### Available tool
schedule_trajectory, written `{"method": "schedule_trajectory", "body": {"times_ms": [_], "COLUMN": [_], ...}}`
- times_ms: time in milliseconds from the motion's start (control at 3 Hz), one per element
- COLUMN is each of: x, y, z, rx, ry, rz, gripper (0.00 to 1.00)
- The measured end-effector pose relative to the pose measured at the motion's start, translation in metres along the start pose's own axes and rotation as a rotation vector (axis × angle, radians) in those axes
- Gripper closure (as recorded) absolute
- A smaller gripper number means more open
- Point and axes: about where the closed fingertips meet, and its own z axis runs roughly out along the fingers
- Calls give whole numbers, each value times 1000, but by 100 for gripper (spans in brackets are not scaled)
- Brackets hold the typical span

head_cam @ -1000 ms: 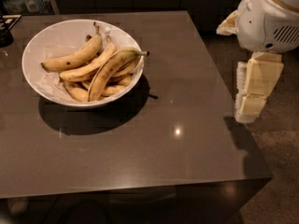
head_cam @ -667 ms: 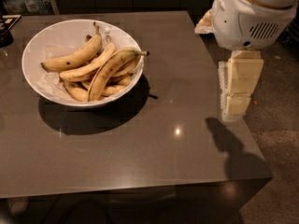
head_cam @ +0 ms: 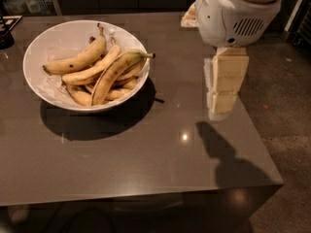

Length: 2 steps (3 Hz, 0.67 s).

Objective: Pick banana from white bowl

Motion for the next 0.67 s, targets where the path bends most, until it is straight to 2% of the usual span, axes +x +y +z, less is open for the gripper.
{"method": "schedule_trajectory", "body": {"times_ms": [333, 667], "x": [-27, -59], "y": [-29, -61], "z": [7, 25], "rx": [26, 32], "ry": [11, 38], "rz": [-22, -87], "gripper": [0, 0]}}
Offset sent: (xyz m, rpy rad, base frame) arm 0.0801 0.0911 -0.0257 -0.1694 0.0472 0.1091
